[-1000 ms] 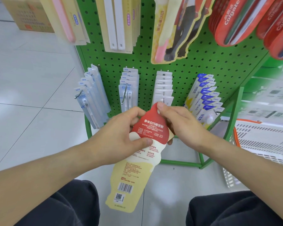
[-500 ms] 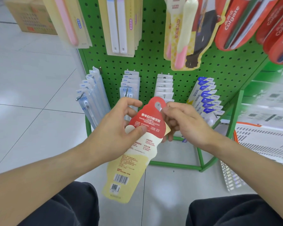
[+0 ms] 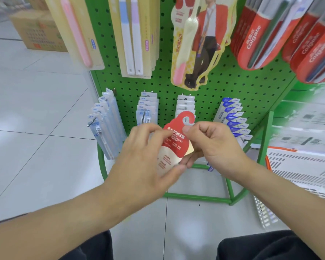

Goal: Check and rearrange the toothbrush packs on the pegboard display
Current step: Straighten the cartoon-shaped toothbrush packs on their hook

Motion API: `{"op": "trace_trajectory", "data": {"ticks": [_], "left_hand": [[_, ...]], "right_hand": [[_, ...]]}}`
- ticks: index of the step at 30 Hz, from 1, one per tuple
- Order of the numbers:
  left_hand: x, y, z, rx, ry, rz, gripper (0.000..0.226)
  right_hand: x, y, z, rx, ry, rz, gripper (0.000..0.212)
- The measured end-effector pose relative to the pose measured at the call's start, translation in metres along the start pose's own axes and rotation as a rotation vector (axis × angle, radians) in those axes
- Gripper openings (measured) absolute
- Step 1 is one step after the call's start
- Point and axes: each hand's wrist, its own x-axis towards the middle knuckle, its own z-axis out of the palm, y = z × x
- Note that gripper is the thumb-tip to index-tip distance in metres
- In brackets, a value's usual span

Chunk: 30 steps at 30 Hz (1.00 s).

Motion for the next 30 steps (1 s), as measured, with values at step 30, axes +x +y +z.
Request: {"op": "trace_trajectory", "data": {"ticks": [30], "left_hand": [[0.041, 0.038, -0.018, -0.914, 0.049, -0.114, 0.034]], "right_hand": [[-0.011, -0.042, -0.008, -0.086, 0.202, -0.435, 0.015]]}}
